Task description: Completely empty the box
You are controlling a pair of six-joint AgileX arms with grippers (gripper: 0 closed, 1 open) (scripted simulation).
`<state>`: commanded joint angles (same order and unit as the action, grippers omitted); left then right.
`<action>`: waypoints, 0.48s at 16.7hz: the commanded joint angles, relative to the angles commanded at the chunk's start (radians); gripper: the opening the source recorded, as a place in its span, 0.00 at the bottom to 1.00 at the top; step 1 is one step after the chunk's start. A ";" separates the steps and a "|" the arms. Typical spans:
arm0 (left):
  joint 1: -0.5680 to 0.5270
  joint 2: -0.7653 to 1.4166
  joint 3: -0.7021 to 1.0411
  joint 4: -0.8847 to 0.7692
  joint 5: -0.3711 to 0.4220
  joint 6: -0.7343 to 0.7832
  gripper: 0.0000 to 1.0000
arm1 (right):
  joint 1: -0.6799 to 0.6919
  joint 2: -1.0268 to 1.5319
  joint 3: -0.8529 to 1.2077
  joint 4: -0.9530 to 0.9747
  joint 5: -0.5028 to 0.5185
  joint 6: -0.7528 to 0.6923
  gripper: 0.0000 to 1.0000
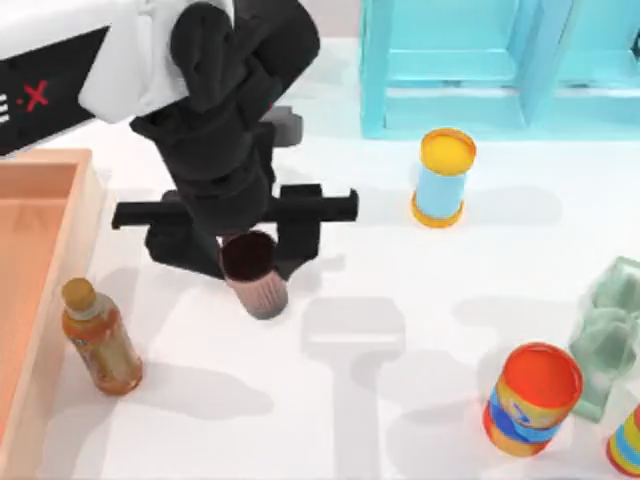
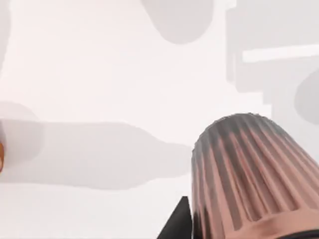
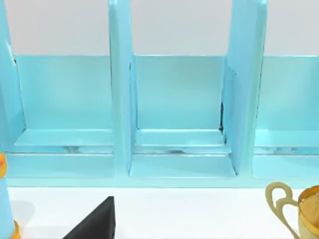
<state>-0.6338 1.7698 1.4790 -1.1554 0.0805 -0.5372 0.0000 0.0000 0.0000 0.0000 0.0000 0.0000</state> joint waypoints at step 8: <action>-0.209 -0.007 -0.198 0.065 -0.083 -0.274 0.00 | 0.000 0.000 0.000 0.000 0.000 0.000 1.00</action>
<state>-0.8424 1.7623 1.2812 -1.0904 -0.0025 -0.8117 0.0000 0.0000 0.0000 0.0000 0.0000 0.0000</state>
